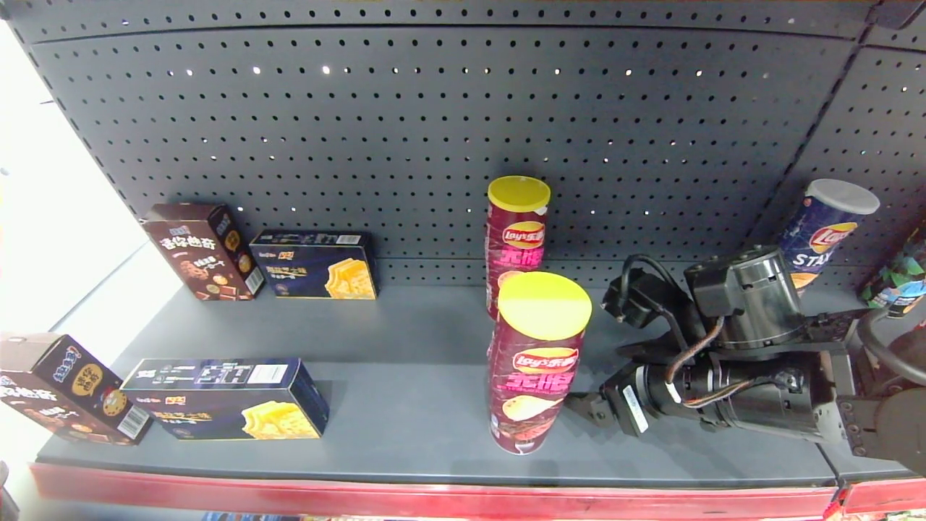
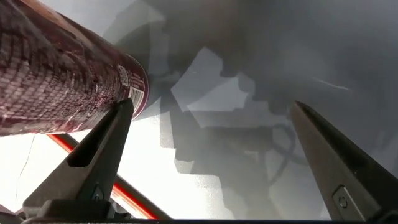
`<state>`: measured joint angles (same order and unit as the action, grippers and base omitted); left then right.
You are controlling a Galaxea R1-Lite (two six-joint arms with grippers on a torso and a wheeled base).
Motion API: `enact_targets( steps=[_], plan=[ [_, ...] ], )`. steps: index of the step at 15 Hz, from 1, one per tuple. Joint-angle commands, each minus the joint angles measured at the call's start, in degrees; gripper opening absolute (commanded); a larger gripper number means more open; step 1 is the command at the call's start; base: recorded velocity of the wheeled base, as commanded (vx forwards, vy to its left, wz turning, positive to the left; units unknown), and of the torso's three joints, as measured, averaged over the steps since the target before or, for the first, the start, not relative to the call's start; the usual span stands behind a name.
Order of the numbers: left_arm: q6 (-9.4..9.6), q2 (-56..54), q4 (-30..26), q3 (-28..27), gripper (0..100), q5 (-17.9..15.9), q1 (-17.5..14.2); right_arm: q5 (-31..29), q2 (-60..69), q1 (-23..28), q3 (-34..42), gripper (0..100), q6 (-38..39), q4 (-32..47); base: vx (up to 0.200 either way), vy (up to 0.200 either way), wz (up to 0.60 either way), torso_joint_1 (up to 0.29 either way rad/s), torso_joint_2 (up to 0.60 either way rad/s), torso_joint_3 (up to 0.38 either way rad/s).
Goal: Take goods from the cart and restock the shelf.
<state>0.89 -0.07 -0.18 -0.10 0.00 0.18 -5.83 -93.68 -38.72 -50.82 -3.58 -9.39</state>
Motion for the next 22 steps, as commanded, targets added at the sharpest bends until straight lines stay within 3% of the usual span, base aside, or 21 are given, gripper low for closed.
enact_targets(
  steps=[1,5,9,15,17,22],
  plan=[
    [-0.01,0.07,0.01,0.01,100,0.00,-0.09,-0.06,-0.01,0.05,0.11,100,-0.02,-0.02,0.000,0.000,0.00,0.000,0.00,0.000],
    [-0.01,0.07,0.01,0.01,100,0.00,-0.09,-0.15,4.30,0.57,0.11,100,0.07,-0.11,0.000,0.000,0.00,0.000,0.00,0.000],
    [-0.01,0.07,0.01,0.01,100,0.00,-0.09,0.29,21.61,0.84,5.30,100,0.07,-0.02,0.000,0.000,0.00,0.000,0.00,0.000],
    [-0.01,0.07,0.01,0.01,100,0.00,-0.09,1.17,51.50,-1.54,23.22,100,-1.95,0.86,0.000,0.000,0.00,0.000,0.00,0.000],
    [-0.01,0.07,0.01,0.01,100,0.00,-0.01,2.49,62.40,-2.15,33.07,100,-2.39,1.13,0.000,0.000,0.00,0.000,0.00,0.000],
    [-0.01,0.07,0.01,0.01,100,0.00,-0.01,9.25,84.81,-2.33,50.30,100,0.16,1.48,0.000,0.000,0.00,0.000,0.00,0.000]
  ],
)
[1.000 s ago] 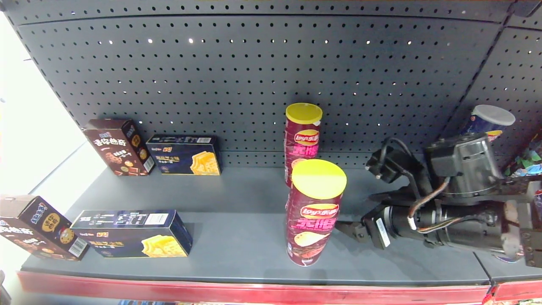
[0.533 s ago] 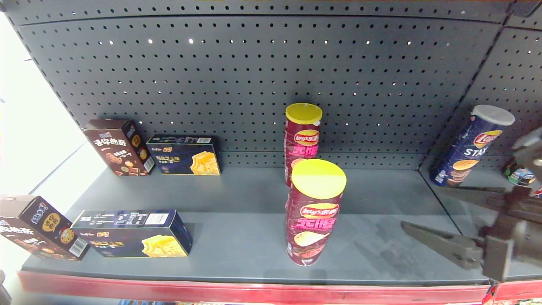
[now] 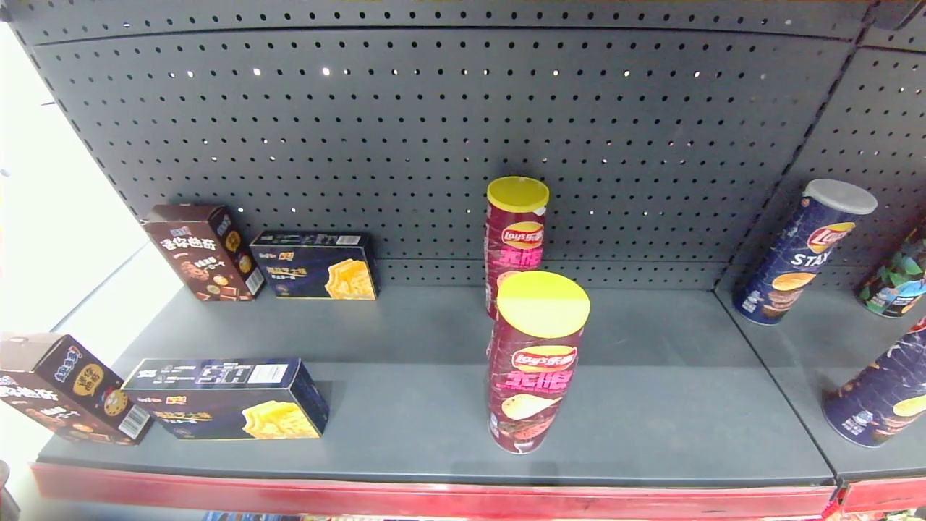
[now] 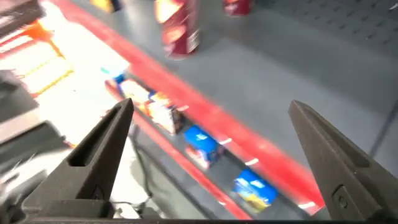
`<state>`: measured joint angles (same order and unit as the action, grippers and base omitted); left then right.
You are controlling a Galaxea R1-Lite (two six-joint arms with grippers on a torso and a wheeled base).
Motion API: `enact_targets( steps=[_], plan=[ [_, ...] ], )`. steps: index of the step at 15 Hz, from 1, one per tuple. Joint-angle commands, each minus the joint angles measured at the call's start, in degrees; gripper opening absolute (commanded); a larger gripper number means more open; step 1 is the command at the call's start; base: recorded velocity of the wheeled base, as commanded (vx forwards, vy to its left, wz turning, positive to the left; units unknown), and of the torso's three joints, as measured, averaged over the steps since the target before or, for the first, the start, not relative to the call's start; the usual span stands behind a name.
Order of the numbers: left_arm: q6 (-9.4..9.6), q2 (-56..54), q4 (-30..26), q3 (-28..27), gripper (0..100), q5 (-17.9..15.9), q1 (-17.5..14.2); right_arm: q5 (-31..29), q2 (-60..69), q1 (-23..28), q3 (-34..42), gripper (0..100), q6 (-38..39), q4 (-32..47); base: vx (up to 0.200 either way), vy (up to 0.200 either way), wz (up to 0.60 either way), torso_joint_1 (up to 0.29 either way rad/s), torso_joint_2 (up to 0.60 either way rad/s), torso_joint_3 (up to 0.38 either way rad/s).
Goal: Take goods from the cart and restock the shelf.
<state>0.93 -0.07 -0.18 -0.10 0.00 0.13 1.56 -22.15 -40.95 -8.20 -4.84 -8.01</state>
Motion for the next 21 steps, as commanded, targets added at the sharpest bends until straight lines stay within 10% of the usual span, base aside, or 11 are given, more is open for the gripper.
enact_targets(
  steps=[1,4,10,18,21],
  plan=[
    [-0.05,0.07,0.01,0.01,100,0.00,0.04,1.87,15.21,0.08,8.20,100,2.12,0.89,0.000,0.000,0.00,0.000,0.00,0.000],
    [-0.05,0.07,0.01,0.01,100,0.09,0.04,1.52,19.07,5.09,5.48,100,6.95,10.56,0.000,0.000,0.00,0.000,0.00,0.000],
    [-0.05,0.07,0.09,0.01,100,0.18,0.04,2.13,18.46,41.74,5.57,100,6.16,10.56,0.000,0.000,0.00,0.000,0.00,0.000],
    [-0.05,0.07,0.01,0.01,100,0.44,-0.05,-8.94,21.27,41.12,8.20,100,8.44,7.57,0.000,0.000,0.00,0.000,0.00,0.000],
    [0.13,0.07,0.18,0.10,100,0.44,-0.05,-2.79,21.27,40.95,8.20,100,4.05,7.75,0.000,0.000,0.00,0.000,0.00,0.000]
  ],
)
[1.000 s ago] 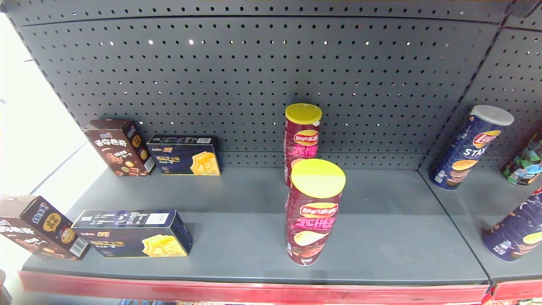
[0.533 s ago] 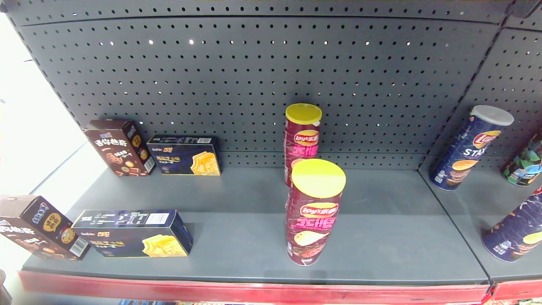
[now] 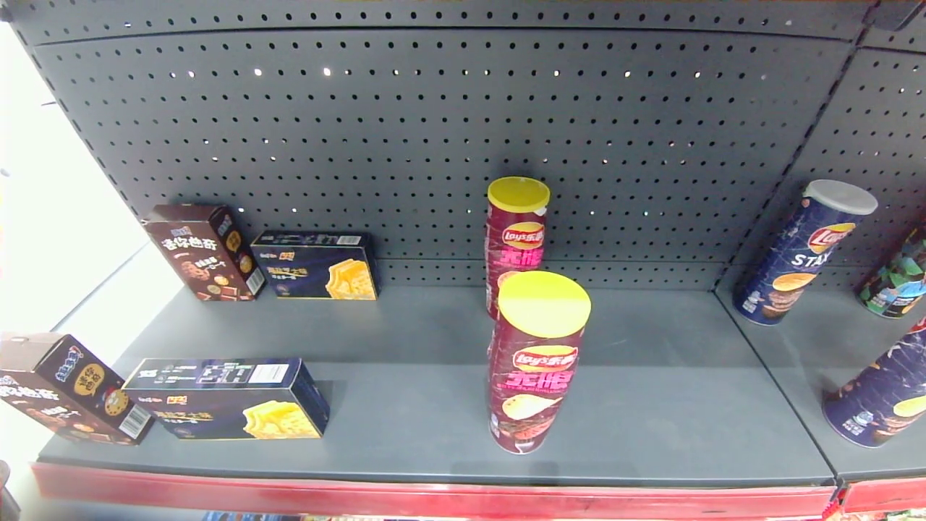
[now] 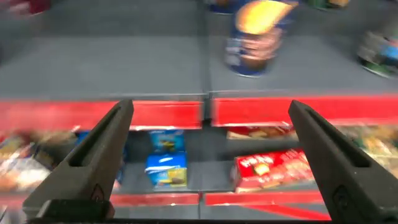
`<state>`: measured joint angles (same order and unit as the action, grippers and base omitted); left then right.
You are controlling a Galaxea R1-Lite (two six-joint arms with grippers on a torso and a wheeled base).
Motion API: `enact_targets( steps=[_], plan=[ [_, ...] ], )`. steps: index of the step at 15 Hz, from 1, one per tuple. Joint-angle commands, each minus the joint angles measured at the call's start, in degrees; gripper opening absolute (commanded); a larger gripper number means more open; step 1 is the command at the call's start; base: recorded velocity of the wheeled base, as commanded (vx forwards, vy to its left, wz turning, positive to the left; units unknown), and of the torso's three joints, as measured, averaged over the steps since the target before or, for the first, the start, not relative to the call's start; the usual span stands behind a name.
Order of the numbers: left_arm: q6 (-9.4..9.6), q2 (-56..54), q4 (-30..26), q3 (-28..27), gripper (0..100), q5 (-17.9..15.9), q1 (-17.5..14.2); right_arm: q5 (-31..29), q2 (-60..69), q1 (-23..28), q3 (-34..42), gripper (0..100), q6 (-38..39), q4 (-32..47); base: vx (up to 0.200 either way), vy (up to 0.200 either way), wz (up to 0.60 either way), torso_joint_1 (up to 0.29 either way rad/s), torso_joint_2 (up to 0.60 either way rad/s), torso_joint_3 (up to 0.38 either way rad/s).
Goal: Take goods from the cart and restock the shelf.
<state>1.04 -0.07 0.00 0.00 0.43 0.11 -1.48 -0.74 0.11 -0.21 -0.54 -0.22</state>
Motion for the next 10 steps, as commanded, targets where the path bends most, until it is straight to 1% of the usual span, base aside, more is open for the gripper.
enact_targets(
  steps=[1,3,4,5,7,9,10],
  plan=[
    [0.11,0.07,0.00,0.00,100,-0.08,-0.02,0.16,-0.14,-0.11,0.21,100,-0.08,0.04,0.000,0.000,0.00,0.000,0.00,0.000],
    [0.19,0.07,0.00,0.00,100,-0.16,-0.02,0.16,-0.14,-0.11,0.21,100,-0.08,-0.04,0.000,0.000,0.00,0.000,0.00,0.000],
    [0.37,0.07,0.00,0.00,100,-1.04,-0.02,0.16,-0.14,-0.11,0.21,100,-0.08,-0.04,0.000,0.000,0.00,0.000,0.00,0.000],
    [0.46,0.07,-0.09,-0.09,100,-2.80,0.07,0.16,-0.14,-0.11,0.21,100,-0.08,-0.04,0.000,0.000,0.00,0.000,0.00,0.000],
    [0.37,0.07,-0.09,-0.09,100,-2.80,0.07,0.16,-0.14,-0.11,0.21,100,-0.08,-0.04,0.000,0.000,0.00,0.000,0.00,0.000],
    [0.90,0.07,-0.09,-0.09,100,-3.06,0.07,0.16,-0.14,-0.11,0.21,100,-0.08,-0.04,0.000,0.000,0.00,0.000,0.00,0.000],
    [1.69,0.07,-0.18,-0.09,100,-3.59,0.07,0.16,-0.14,-0.02,0.21,100,-0.08,-0.04,0.000,0.000,0.00,0.000,0.00,0.000]
  ],
)
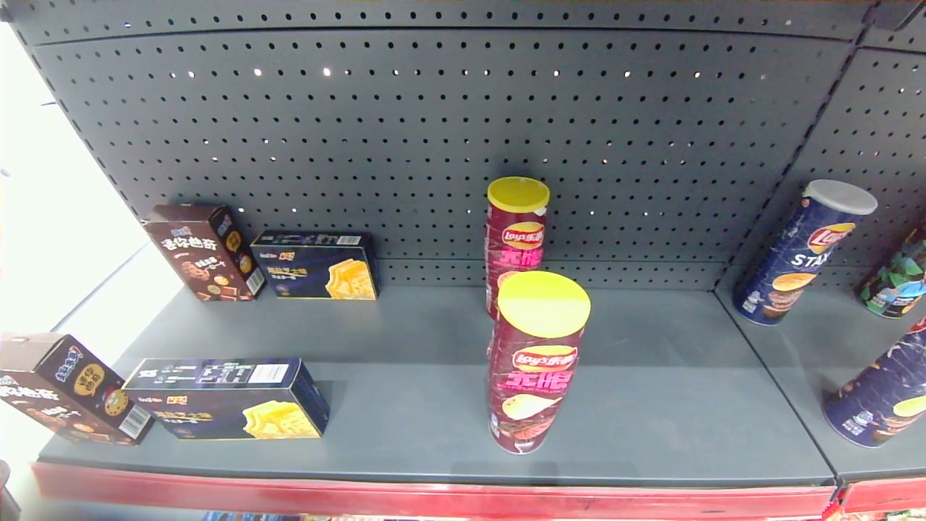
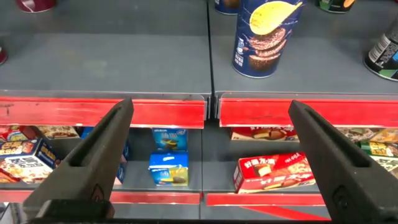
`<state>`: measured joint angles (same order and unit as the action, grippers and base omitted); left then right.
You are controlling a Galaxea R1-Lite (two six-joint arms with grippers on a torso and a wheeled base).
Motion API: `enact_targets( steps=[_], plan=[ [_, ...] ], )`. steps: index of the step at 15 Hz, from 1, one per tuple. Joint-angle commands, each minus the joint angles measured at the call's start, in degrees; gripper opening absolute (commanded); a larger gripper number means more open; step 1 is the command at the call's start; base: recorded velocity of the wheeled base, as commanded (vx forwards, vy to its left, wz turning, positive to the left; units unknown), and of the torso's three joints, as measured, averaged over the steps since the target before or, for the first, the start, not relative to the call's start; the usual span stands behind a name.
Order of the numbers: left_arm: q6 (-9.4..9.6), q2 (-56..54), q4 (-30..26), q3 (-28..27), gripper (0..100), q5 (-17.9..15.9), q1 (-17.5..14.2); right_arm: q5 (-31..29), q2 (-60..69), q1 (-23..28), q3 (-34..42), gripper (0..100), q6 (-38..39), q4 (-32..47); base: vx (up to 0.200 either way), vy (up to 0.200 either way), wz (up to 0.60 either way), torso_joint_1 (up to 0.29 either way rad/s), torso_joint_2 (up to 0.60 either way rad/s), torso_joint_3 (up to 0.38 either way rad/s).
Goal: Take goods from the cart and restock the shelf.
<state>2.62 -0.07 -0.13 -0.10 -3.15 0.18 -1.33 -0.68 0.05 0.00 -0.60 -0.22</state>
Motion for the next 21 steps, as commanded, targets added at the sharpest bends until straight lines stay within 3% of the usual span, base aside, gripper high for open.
enact_targets(
  steps=[1,10,13,16,21],
  plan=[
    [0.10,0.07,-0.04,0.01,100,-0.11,-0.01,0.01,-0.20,0.04,0.00,100,-0.02,0.04,0.000,0.000,0.00,0.000,0.00,0.000],
    [-0.42,0.07,-0.04,0.10,100,0.24,-0.01,0.01,-0.20,-0.05,0.00,100,-0.02,0.04,-0.044,0.000,0.00,0.001,0.00,0.001],
    [0.46,0.07,-0.04,0.10,100,0.07,-0.09,0.01,-0.20,-0.05,0.00,100,-0.02,0.04,0.000,0.000,0.00,0.000,0.00,0.000],
    [-1.04,0.07,-0.04,0.10,100,0.42,-0.09,0.01,-0.20,0.04,0.00,100,-0.02,-0.04,0.000,-0.067,0.00,-0.001,0.00,0.001],
    [-0.95,0.07,-0.04,0.10,100,0.42,-0.09,0.01,-0.20,0.04,0.00,100,-0.02,0.04,0.000,0.000,0.00,0.000,0.00,0.000]
  ],
)
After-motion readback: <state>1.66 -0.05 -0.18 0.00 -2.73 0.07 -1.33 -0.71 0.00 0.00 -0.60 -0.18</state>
